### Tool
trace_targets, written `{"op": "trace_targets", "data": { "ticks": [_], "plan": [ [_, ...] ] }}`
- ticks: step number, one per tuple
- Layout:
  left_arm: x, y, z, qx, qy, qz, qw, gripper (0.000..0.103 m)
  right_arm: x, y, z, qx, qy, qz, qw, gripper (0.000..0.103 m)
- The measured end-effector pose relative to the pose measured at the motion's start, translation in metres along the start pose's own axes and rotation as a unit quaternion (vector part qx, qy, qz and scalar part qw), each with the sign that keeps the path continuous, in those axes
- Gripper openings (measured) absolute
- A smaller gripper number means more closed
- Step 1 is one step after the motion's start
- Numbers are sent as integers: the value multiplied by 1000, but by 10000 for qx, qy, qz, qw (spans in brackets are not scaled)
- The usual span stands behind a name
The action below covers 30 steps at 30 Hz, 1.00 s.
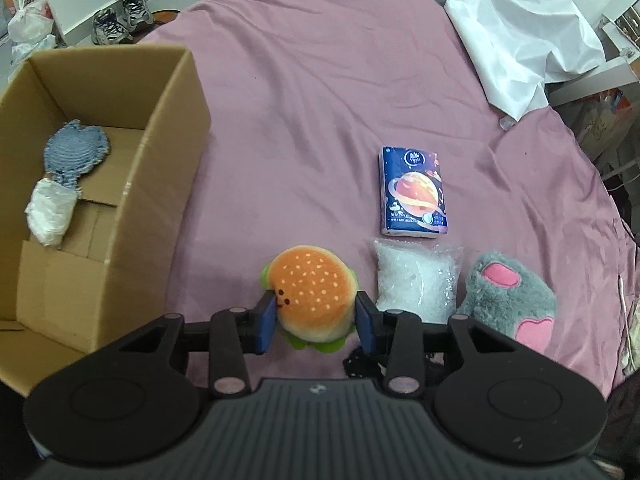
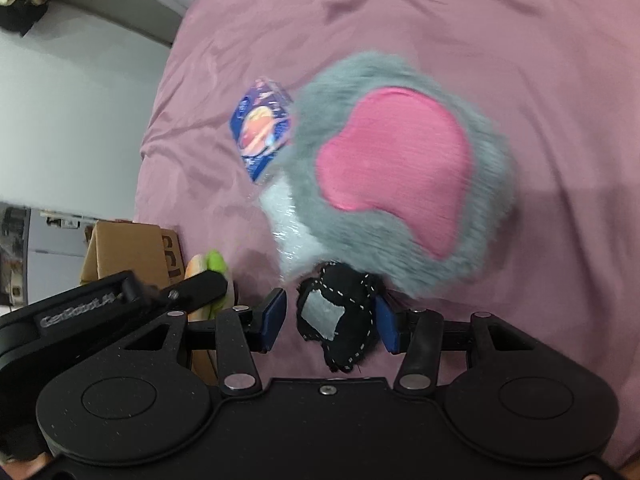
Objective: Organize soft objects
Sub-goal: 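Close left gripper on burger plush while right gripper grasps black stitched plush, then carry both plushes to the box and open left gripper to drop burger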
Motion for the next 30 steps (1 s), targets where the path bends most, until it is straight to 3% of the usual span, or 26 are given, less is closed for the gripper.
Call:
{"op": "trace_targets", "data": {
  "ticks": [1,2,3,7,30],
  "plan": [
    [-4,0,0,10,-44,7,10000,40,1,4,-1,-121,-13,-45,9999,44],
    [-10,0,0,29,-99,2,9999,40,1,6,-2,-211,-8,-84,9997,32],
    [-16,2,-1,49,-155,-13,9999,40,1,6,-4,-256,35,-85,9996,27],
    [-37,6,-4,85,-337,19,9994,40,-7,8,-10,-372,35,23,9993,19],
    [-115,60,-27,-229,-1023,168,9943,40,-80,29,-39,-1017,-687,498,9912,19]
  ]
}}
Point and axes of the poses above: each gripper's, at about its wrist camera, not at the fingertips, and x roughly the way its jaws point, y to its left, z to its top, the point moved 1 cm from there along x, roughly the way its jaws point, and after that the axes turned 4 degrees about x, right-handed, at the moved point
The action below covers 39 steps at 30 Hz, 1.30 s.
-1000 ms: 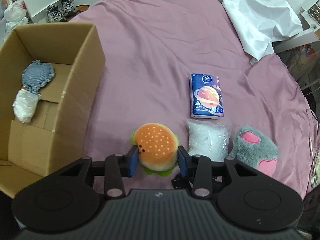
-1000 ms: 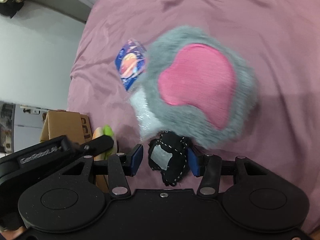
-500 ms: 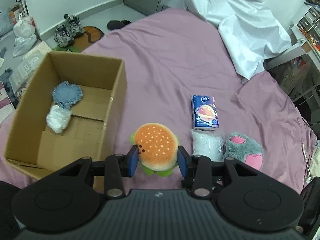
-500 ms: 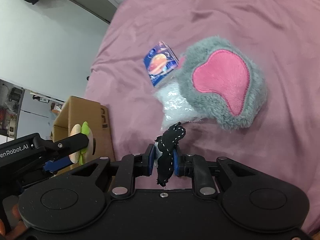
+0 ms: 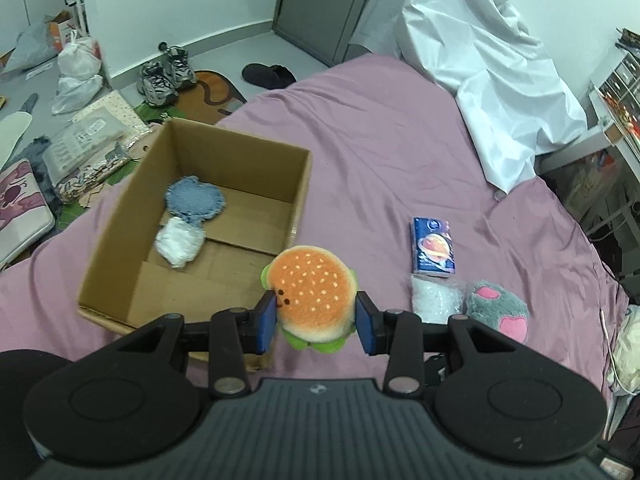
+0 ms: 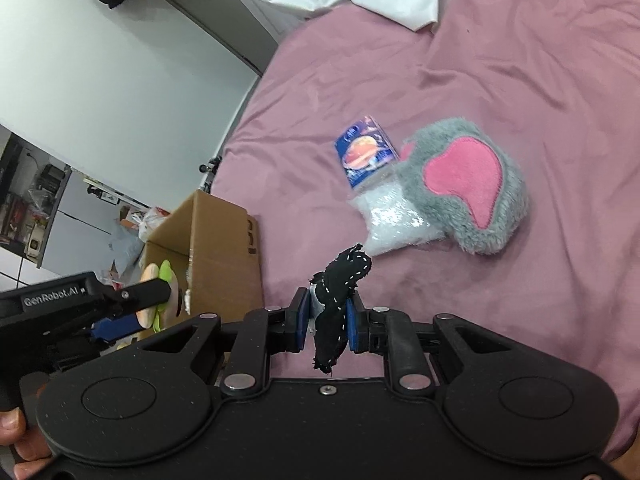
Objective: Organize soft objects
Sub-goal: 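Carry both plushes to the box and open left gripper to drop burger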
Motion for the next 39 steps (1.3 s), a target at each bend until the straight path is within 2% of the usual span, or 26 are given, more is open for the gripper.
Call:
{"op": "trace_targets", "data": {
  "ticks": [6,18,30,39],
  "plan": [
    [-11,16,4,-130,-90,-8,9999,40,-6,13,4,-143,-198,1,9997,20],
    [-15,52,16,-439,-209,6,9988,40,1,39,-1,-194,-292,263,9990,20],
    [0,89,19,-749,-67,-11,9972,40,9,74,1,-307,-453,341,9979,20],
    [12,112,21,-801,58,75,9967,40,23,99,2,-418,-470,316,9975,20]
  ]
}}
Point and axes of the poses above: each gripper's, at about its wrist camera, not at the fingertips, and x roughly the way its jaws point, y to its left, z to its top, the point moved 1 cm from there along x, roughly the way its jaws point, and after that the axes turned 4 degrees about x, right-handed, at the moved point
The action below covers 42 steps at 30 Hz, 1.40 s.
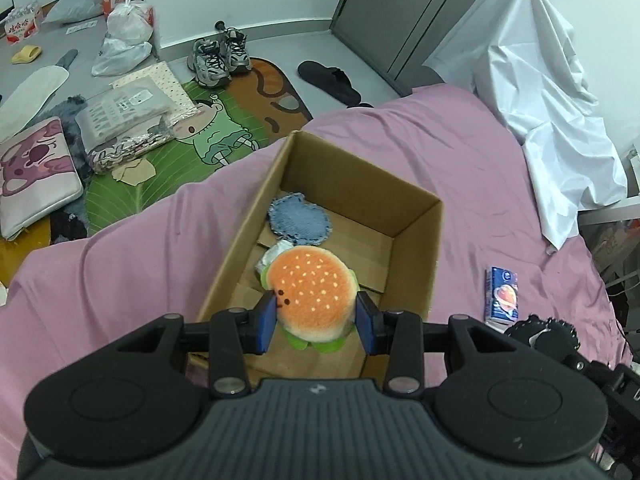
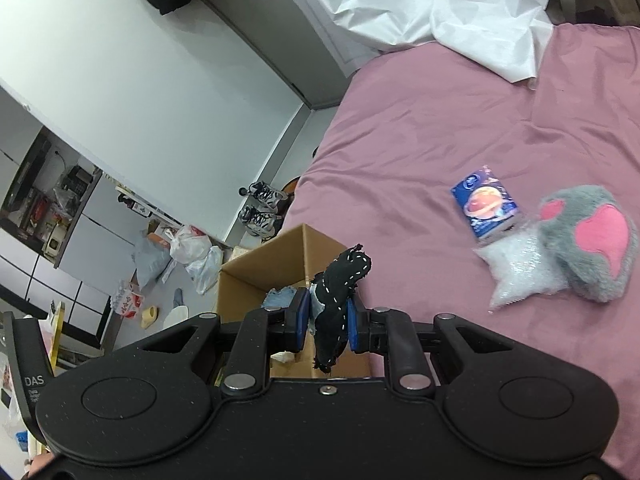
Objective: Organize soft objects
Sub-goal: 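Carry both plushes to the box and open left gripper to drop burger, then open right gripper to drop black stitched plush into the box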
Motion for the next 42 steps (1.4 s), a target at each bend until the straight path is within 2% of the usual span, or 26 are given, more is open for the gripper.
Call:
{"op": "trace_targets", "data": {
  "ticks": [17,20,27,34,35,37,39,42],
  "plan": [
    [25,16,9,36,426,170,9989,43,36,50,-6,-469,207,-101,9986,20],
    [28,15,13,137,556,361,9977,46,44,58,-6,-515,251,-116,9983,20],
    [25,16,23,202,581,396,9973,68,53,73,-1,-627,222,-127,9977,20],
    [13,22,36,165,366,431,9983,73,53,90,9,-749,56,19,9972,24],
    [12,23,38,167,344,449,9983,75,52,92,10,-759,17,75,9971,26],
    [11,22,39,189,326,470,9982,80,48,95,11,-766,-77,125,9970,58],
    [10,21,40,235,357,547,9976,83,41,95,12,-862,-288,-10,9959,67],
    [8,15,39,344,346,543,9973,85,36,91,12,-860,-293,-23,9959,68]
  ]
}}
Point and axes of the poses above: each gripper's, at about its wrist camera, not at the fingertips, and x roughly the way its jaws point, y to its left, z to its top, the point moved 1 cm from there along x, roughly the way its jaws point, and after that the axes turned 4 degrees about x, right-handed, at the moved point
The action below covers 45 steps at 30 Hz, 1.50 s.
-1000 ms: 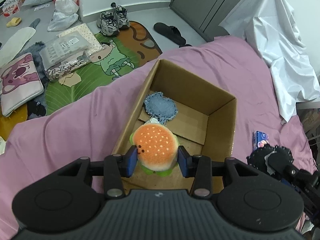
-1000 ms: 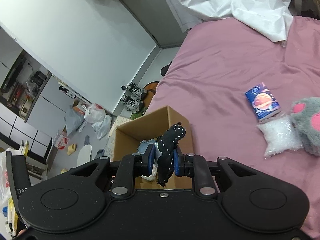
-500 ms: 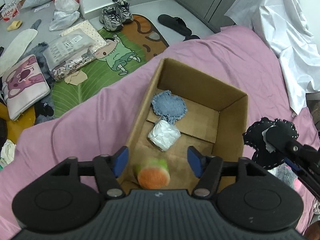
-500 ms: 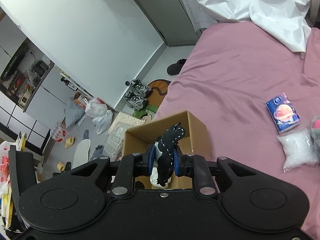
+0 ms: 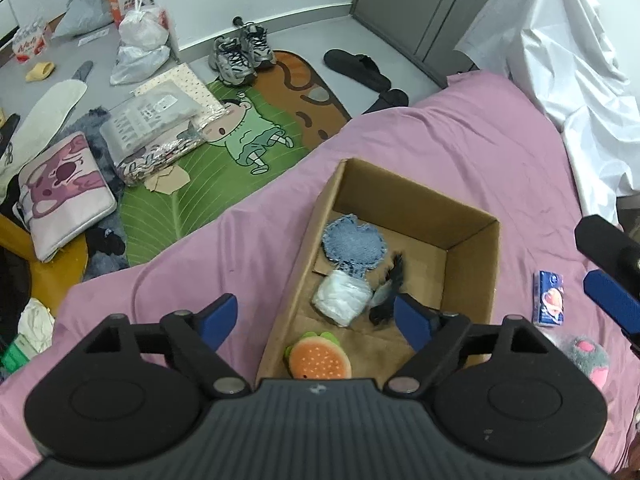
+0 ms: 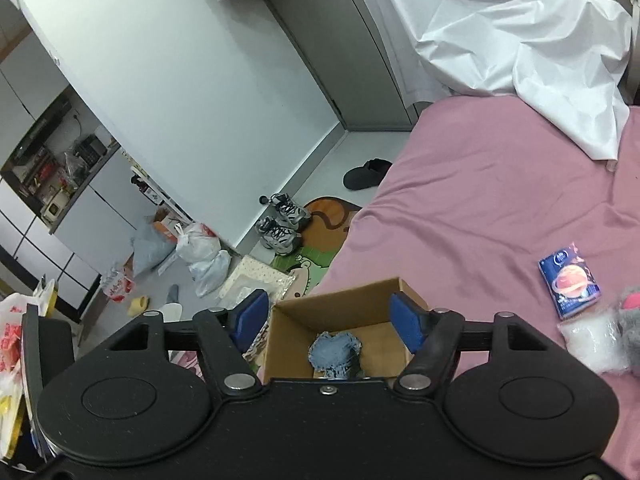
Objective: Organize soft objects
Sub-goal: 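Open right gripper to drop black stitched plush into the box, then withdraw both grippers from the box toward the grey heart plush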
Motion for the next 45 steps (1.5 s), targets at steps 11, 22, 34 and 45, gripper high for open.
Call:
{"op": "trace_targets", "data": {
  "ticks": [11,22,34,45],
  "plan": [
    [-20,-22,-8,110,-312,-76,9994,103,-33,-32,-2,169,-222,-417,9987,91],
    [-35,-60,-19,424,-645,-345,9964,103,-66,-70,-4,353,-525,-620,9961,99],
    [-40,-95,-35,558,-729,-515,9944,103,-91,-110,-6,508,-671,-628,9945,99],
    [-38,-123,-48,665,-531,-381,9956,103,-108,-145,-7,662,-723,-545,9937,99]
  ]
}}
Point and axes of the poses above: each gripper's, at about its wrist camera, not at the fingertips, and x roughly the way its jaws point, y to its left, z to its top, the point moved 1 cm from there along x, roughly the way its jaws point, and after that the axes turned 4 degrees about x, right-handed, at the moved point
